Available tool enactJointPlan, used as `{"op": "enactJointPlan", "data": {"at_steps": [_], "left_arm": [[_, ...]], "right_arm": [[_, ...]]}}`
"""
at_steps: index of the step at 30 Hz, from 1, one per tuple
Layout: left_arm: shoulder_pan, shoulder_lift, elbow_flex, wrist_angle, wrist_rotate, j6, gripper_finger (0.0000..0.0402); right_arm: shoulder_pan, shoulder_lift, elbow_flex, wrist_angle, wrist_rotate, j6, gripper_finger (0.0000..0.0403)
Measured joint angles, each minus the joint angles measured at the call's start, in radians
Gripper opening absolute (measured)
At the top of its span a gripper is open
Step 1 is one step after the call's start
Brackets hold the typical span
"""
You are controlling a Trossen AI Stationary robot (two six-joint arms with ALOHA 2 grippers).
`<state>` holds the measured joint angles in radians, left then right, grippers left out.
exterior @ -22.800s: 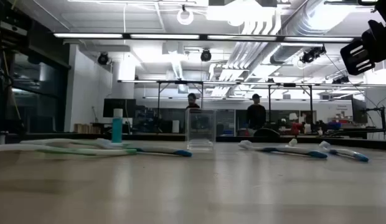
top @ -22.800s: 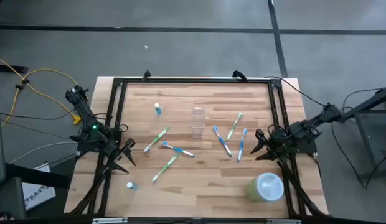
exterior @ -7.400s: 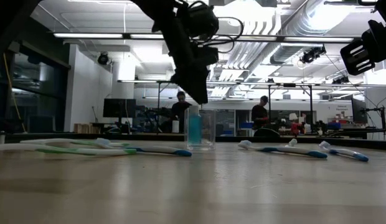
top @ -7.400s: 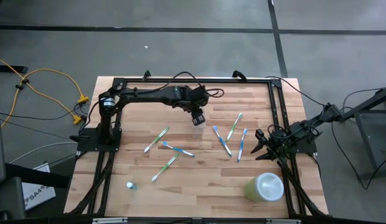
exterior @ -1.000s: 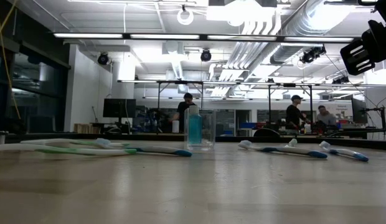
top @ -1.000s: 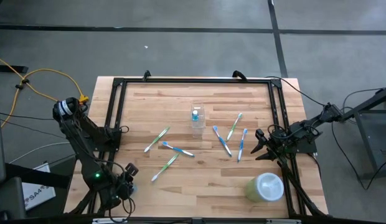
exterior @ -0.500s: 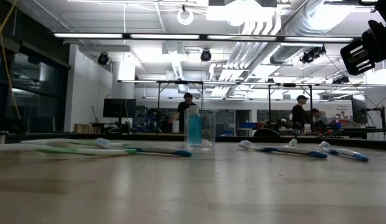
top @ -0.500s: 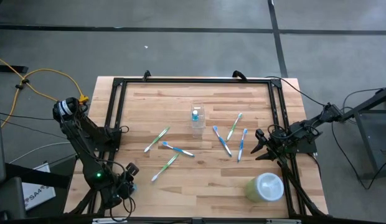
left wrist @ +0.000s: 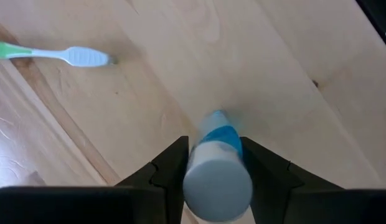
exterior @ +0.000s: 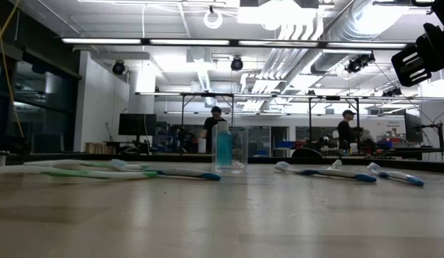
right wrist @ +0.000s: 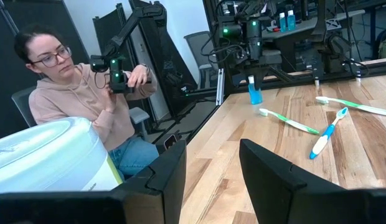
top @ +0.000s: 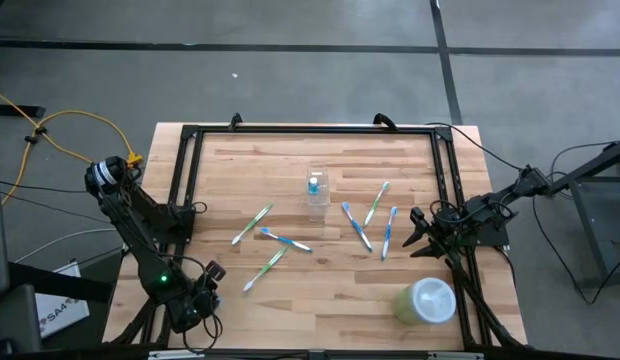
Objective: Pick & Place toothbrushing station
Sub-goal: Put the blue mouthwash into the transparent organizer
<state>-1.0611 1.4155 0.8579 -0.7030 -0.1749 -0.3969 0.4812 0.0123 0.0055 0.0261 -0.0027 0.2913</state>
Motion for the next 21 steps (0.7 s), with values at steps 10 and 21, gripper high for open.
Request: {"op": "enactJointPlan", "data": {"at_steps": [10,21], "left_arm": [[0.000,0.000,0.000,0.002,0.001,-0.020,0.0086],[0.055,-0.024,0.000,-0.010,0.008,-0.022,0.0088]], "right_arm": [[0.000,0.000,0.000,0.000,0.000,0.000,0.0142],[0.000,0.000,0.000,0.000,0.000,0.000,0.0142]]}}
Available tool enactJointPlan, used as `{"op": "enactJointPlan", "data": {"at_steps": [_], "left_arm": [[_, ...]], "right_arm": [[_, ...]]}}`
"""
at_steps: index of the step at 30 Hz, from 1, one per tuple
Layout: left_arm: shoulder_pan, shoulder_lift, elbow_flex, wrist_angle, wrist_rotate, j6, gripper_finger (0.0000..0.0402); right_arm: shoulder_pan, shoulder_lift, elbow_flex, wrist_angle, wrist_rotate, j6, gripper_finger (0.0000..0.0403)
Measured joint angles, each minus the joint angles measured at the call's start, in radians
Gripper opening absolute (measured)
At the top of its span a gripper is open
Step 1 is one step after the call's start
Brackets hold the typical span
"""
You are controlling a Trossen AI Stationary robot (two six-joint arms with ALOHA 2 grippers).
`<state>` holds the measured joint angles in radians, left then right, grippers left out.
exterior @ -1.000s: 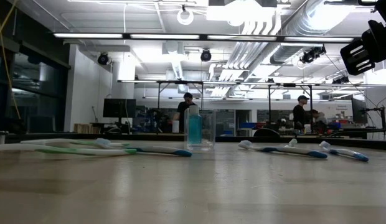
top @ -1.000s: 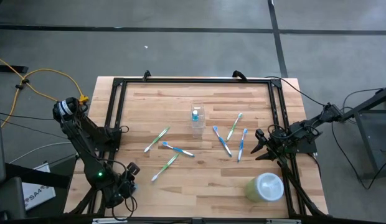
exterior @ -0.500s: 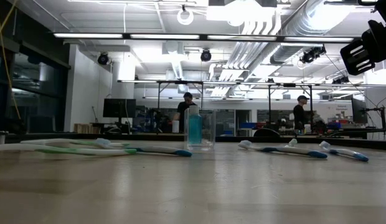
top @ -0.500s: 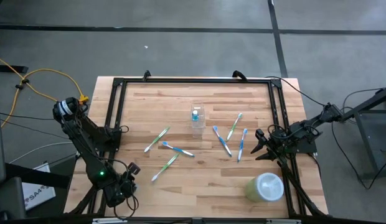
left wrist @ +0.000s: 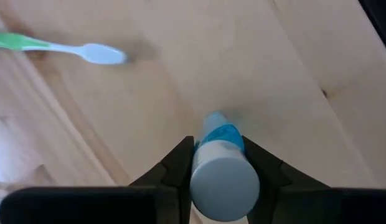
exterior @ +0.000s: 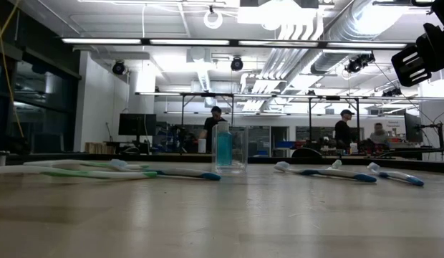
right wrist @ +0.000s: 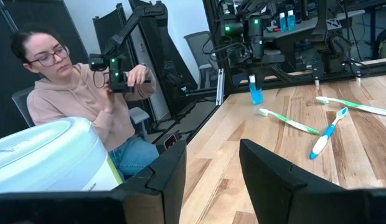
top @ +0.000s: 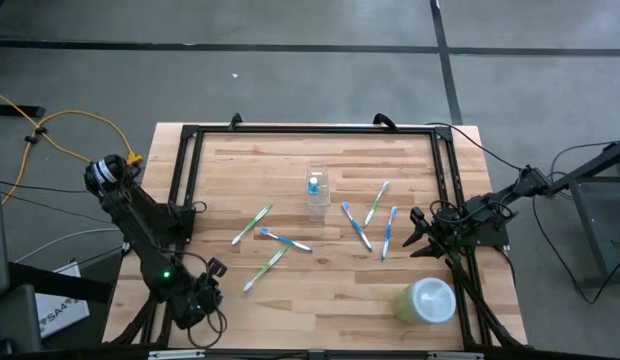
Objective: Pick & Place toothbrushing station
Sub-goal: Put the blue mouthwash into the transparent organizer
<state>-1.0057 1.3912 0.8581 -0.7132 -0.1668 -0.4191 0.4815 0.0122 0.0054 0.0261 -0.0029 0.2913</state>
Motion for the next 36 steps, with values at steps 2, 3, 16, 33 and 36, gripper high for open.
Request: {"op": "enactJointPlan", "data": {"at_steps": [2,3,16,33,36], "left_arm": [[0.035,-0.014,0.000,-0.004,0.014,0.000,0.0087],[0.057,-0.020,0.000,-0.004,0.029,0.000,0.0087],[0.473,-0.138,0.024,-0.030,0.070,0.134,0.0086],[0.928,-0.061,0.203,0.042,0.061,0.298,0.0086],[0.982,0.011,0.293,0.019,0.061,0.350,0.0086]], "right_arm": [[0.000,0.000,0.000,0.000,0.000,0.000,0.0142],[0.000,0.000,0.000,0.000,0.000,0.000,0.0142],[0.000,0.000,0.000,0.000,0.000,0.000,0.0142],[0.000,0.000,0.000,0.000,0.000,0.000,0.0142],[0.000,0.000,0.000,0.000,0.000,0.000,0.0142]]}}
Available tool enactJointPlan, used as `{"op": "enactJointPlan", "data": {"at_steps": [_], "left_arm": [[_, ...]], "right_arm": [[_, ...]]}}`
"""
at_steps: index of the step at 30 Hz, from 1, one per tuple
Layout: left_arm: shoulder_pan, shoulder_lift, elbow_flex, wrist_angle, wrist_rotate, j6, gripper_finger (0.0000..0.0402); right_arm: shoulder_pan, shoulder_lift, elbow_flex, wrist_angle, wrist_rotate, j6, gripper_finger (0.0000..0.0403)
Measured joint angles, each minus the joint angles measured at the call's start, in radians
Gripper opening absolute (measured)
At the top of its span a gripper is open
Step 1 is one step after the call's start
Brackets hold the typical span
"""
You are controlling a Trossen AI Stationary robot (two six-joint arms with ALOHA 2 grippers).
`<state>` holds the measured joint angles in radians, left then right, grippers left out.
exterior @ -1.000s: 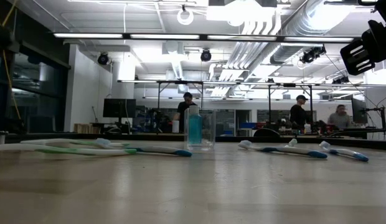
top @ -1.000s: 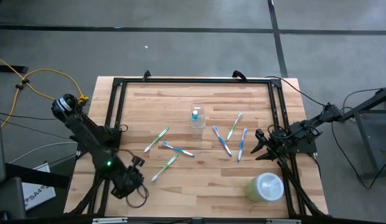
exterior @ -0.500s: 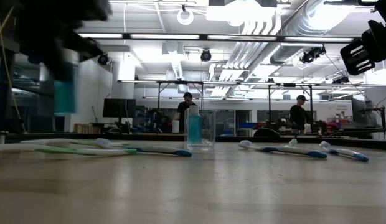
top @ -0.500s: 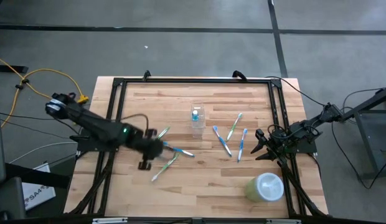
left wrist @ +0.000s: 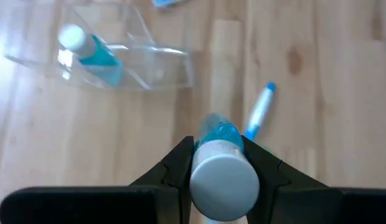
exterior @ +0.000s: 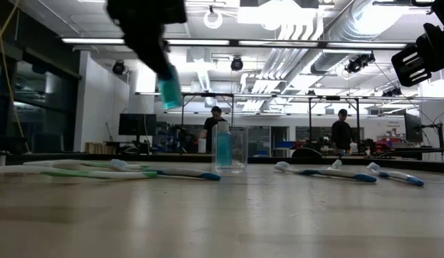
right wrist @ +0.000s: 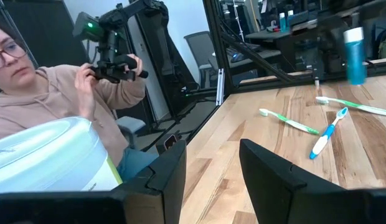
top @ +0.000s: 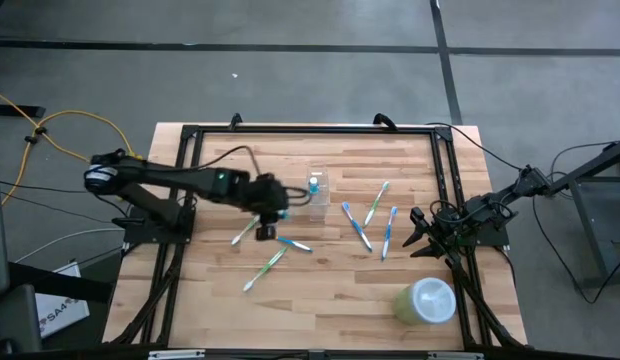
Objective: Pick & Place toothbrushing station
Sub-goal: Put the blue mouthwash into the transparent organizer
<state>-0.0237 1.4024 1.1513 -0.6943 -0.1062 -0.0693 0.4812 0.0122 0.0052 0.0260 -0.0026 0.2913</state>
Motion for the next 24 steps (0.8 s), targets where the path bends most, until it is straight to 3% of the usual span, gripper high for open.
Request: {"op": "enactJointPlan", "data": {"at_steps": [12,24], "left_arm": [[0.155,0.258,0.320,-0.100,0.028,0.144,0.0086],[0.236,0.360,0.385,-0.088,0.034,0.206,0.0086]], "right_arm": [[0.000,0.000,0.000,0.000,0.000,0.000,0.0142],[0.000,0.000,0.000,0.000,0.000,0.000,0.0142]]}}
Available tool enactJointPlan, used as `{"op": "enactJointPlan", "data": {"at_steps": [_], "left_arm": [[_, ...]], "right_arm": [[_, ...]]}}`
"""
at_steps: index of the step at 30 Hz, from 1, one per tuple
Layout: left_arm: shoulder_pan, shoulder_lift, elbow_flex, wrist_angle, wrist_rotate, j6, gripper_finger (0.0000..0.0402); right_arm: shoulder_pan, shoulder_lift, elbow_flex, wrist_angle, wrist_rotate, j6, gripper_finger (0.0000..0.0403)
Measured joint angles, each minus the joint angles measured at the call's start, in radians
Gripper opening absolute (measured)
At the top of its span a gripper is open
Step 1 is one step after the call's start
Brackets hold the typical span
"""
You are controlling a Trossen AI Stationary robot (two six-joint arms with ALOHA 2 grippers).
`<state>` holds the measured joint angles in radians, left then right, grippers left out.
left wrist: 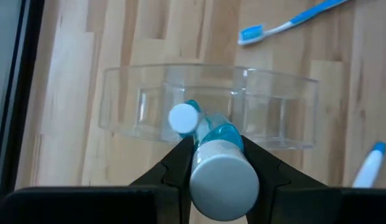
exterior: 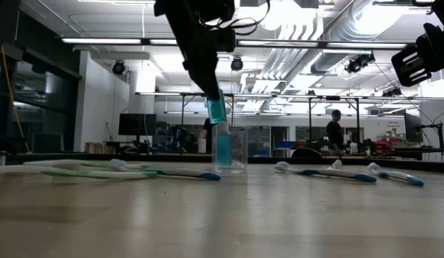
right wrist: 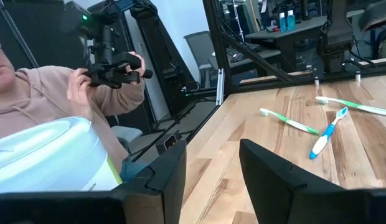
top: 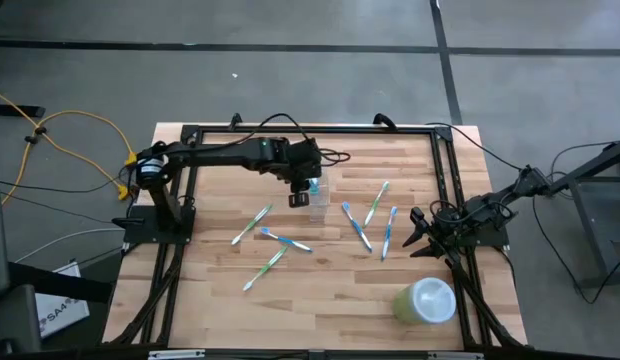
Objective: Pick & Place toothbrushing station
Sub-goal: Put the blue mouthwash into the transparent organizer
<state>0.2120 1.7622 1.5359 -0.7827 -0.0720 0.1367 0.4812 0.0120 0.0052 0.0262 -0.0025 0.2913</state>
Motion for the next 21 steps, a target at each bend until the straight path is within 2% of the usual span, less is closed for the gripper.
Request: {"op": "enactJointPlan", "data": {"at_steps": [21], "left_arm": [[0.020,0.065,0.000,0.040,0.058,0.033,0.0086]], "right_arm": [[0.000,0.000,0.000,0.000,0.000,0.000,0.0142]]}}
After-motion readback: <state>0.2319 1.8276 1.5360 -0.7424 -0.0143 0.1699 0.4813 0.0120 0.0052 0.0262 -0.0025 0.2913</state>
